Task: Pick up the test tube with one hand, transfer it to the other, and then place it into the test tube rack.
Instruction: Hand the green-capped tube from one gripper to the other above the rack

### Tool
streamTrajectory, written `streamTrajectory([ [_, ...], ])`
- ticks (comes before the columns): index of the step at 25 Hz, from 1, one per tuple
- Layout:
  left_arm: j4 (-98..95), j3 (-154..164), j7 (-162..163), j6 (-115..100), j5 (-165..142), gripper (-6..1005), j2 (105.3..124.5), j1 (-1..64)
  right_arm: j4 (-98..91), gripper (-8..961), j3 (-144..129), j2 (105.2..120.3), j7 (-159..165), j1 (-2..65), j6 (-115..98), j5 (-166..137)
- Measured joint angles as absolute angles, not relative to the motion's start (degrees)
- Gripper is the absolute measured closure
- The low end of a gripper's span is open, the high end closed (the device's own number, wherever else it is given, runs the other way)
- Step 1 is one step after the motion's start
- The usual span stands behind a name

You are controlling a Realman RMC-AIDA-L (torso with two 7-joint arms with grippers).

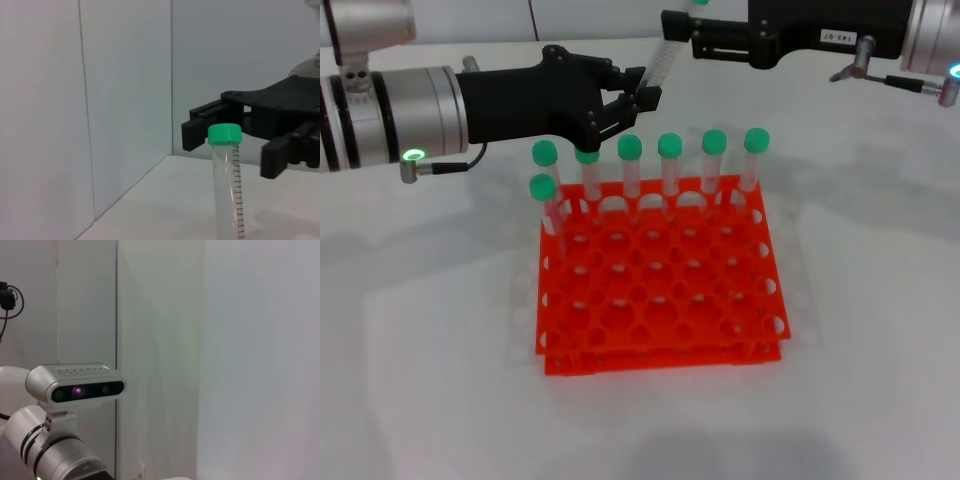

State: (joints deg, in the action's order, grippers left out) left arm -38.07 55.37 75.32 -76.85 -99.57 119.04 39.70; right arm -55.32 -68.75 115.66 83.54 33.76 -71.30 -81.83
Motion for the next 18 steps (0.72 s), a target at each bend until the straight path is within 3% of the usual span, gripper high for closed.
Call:
streamTrajectory([
  [18, -38.33, 55.37, 75.32, -76.91, -99.86, 767, 119.00, 39.78, -55.19, 435, -68.59, 115.57, 83.49, 34.01, -71.18, -81.40],
])
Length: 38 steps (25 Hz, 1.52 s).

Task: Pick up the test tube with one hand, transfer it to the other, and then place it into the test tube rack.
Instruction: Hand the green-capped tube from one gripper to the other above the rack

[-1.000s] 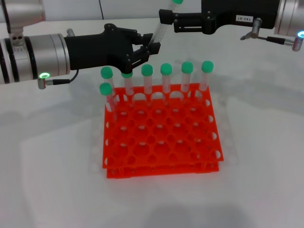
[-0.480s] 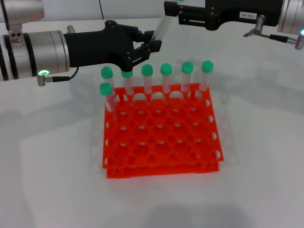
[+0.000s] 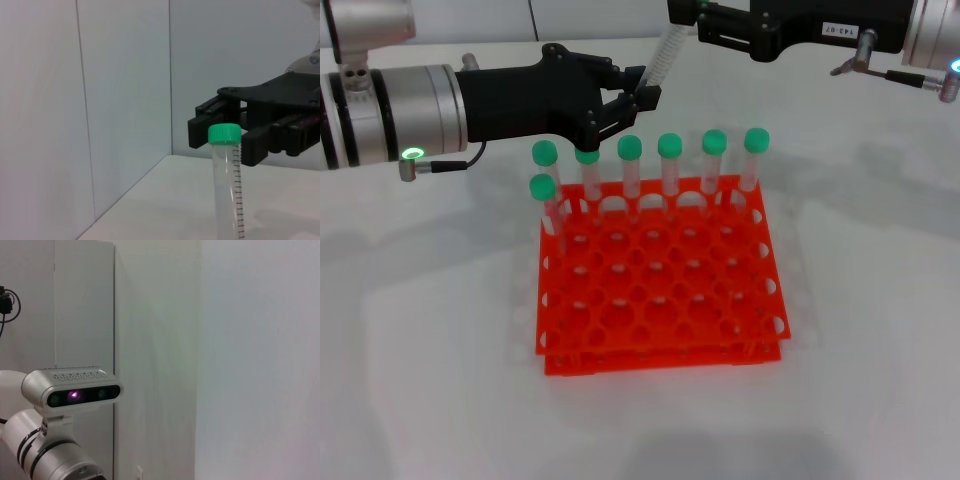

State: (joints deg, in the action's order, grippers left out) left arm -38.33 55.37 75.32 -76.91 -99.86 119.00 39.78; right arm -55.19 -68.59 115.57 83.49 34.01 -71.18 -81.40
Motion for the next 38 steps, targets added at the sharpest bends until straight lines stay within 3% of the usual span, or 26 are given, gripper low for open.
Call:
streamTrajectory([
  [4, -38.32, 55.37, 75.31, -76.91, -99.89, 766, 119.00, 39.82, -55.19, 496, -68.66, 115.52, 83.49, 34.02, -71.15, -81.40],
  [9, -38.36, 55.41, 75.31, -76.90, -99.92, 765, 119.00, 39.82, -55.19, 647, -68.63, 115.50, 83.50, 34.02, -71.15, -81.40],
  [38, -38.91, 56.97, 75.38, -76.31, -98.69, 759, 119.19, 39.51, -56.52, 678, -69.58, 115.73, 83.54, 34.86, -71.77, -81.44],
])
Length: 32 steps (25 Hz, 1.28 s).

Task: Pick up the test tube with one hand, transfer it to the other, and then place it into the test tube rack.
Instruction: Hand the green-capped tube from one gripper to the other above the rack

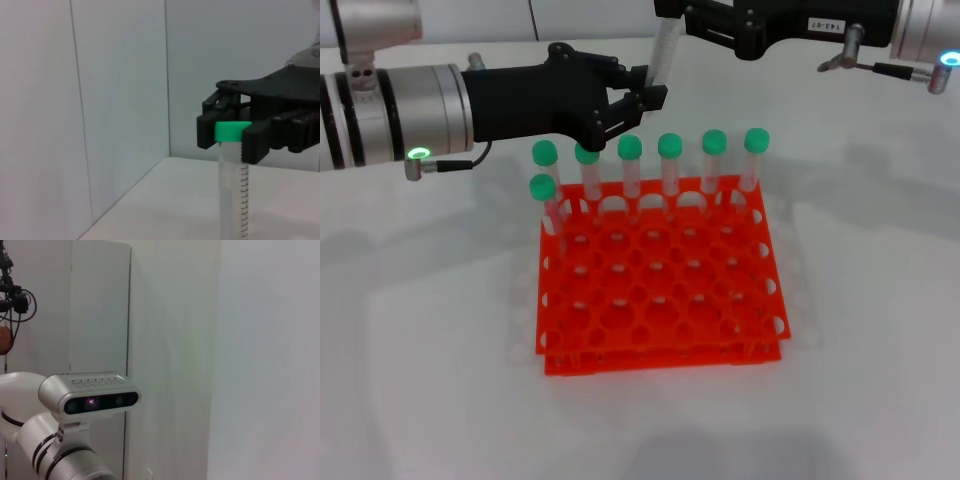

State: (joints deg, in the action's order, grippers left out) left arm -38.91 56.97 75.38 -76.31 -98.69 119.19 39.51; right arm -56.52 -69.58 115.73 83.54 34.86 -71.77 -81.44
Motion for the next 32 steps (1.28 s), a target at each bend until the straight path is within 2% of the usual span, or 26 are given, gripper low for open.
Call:
streamTrajectory([
  [12, -39.03, 56.94, 75.22, -75.44, -95.24, 757, 119.36, 38.33, -56.80, 684, -69.78, 115.67, 83.50, 34.85, -71.38, -80.82],
  [22, -38.86, 57.73, 76.87, -74.79, -95.18, 580, 119.34, 38.21, -56.86, 688, -69.79, 115.66, 83.49, 34.94, -71.33, -80.87],
  [28, -39.91, 57.14, 80.11, -74.79, -94.93, 354, 119.21, 37.74, -56.95, 688, -69.78, 115.71, 83.49, 34.69, -71.35, -80.87],
  [31, -42.62, 57.24, 81.42, -74.85, -94.89, 134, 119.26, 35.84, -56.95, 688, -69.78, 115.72, 83.49, 34.67, -71.34, -80.87],
  [32, -43.57, 57.38, 81.85, -74.98, -94.89, 129, 119.28, 35.22, -56.96, 688, -69.78, 115.73, 83.49, 34.67, -71.34, -80.87],
])
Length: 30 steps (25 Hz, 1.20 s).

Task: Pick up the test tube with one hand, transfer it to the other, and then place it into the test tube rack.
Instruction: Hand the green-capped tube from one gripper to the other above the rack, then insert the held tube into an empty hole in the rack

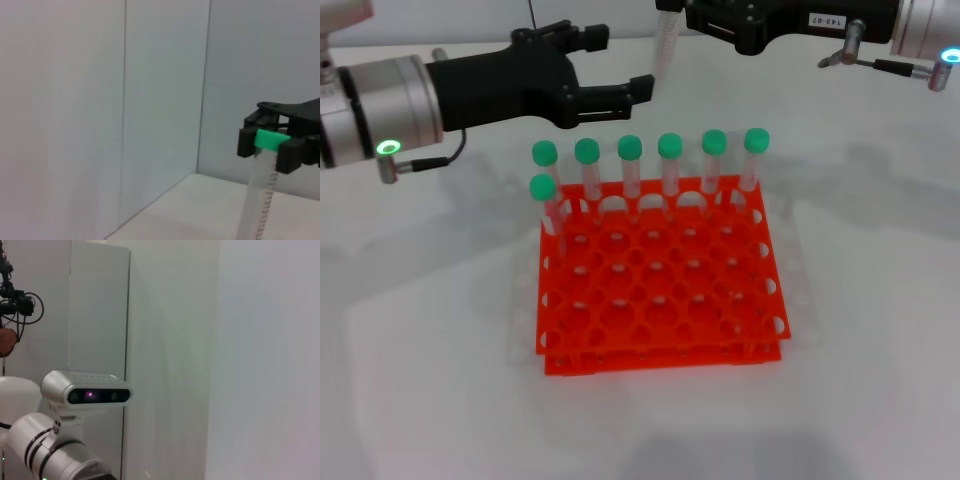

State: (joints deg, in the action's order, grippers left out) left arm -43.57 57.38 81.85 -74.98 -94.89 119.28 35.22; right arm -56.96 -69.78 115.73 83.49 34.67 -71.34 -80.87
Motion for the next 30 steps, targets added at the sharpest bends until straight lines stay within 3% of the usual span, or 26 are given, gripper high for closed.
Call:
streamTrajectory([
  [16, -70.19, 59.77, 98.28, -83.56, -104.59, 107, 118.95, 18.51, -57.09, 689, -71.18, 115.71, 83.82, 32.70, -71.61, -79.11],
  [30, -83.07, 52.24, 108.03, -98.32, -115.77, 108, 118.72, 12.87, -58.33, 688, -74.88, 115.76, 83.95, 29.72, -72.10, -76.37],
])
